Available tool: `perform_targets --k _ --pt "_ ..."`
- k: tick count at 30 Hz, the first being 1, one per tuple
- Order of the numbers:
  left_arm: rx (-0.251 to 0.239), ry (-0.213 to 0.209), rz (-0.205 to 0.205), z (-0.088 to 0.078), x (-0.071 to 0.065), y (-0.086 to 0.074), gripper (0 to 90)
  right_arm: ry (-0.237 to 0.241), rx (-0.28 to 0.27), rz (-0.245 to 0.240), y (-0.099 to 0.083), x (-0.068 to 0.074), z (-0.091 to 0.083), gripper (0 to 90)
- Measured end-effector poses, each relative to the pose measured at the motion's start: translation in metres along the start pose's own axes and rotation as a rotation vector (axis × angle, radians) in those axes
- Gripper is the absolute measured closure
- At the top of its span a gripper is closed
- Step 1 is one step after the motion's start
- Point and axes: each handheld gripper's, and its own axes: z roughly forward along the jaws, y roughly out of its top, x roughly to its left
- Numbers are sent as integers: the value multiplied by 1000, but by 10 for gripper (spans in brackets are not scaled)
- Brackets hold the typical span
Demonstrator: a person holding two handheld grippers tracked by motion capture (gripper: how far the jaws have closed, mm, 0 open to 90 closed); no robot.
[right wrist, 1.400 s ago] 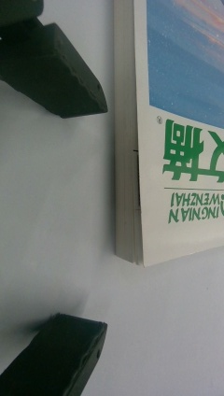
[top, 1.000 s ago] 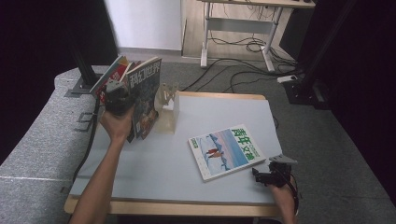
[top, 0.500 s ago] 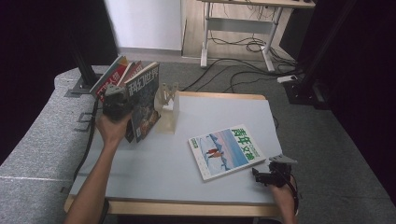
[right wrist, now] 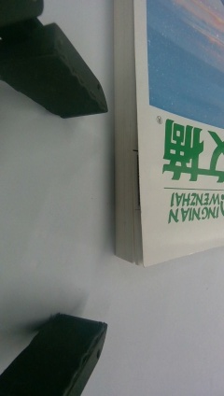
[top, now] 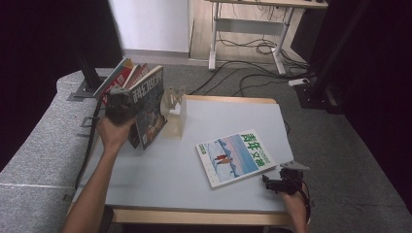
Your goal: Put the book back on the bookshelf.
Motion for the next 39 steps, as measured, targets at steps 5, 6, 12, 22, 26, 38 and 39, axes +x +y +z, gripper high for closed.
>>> perform_targets --k 5,6,12,22,26,38,39 --pt "46 6 -22 -3 0 6 818 0 0 0 0 0 0 0" --pt "46 6 -22 -3 0 6 821 0 0 0 0 0 0 0" --pt "-10 1 -50 -1 1 3 827 0 0 0 0 0 0 0" --pt "-108 7 -94 10 1 6 829 1 -1 0 0 0 0 0" --pt "-136 30 -83 19 -2 4 828 2 -1 0 0 0 0 0" --pt "-174 59 -64 30 7 -12 824 2 -2 -2 0 0 0 0" --pt "-179 64 -62 30 9 -14 824 2 -2 -2 0 0 0 0"
